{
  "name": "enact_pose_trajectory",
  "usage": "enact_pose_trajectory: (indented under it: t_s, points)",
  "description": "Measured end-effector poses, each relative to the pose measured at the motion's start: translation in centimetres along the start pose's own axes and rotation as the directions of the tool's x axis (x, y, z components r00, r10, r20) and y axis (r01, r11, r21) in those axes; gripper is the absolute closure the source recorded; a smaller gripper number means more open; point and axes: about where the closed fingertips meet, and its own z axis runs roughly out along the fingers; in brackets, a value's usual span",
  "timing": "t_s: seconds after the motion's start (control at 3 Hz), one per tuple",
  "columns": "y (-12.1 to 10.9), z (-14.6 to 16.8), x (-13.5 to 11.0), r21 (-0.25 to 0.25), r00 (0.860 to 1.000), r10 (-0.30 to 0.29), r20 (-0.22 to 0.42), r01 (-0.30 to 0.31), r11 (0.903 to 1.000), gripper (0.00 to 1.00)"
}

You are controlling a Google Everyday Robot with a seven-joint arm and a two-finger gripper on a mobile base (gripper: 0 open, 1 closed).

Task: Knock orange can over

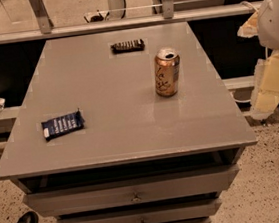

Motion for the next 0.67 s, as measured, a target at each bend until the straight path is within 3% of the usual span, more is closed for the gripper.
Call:
enact_pose_trajectory:
  t_s: [0.33,0.67]
  points:
    - [-0.1,0.2,0.0,0.001,1.000,0.003,0.008,-0.003,1.0000,0.00]
    - [-1.5,2.2,-0.5,0.008,0.995,0.035,0.097,-0.036,0.9993,0.00]
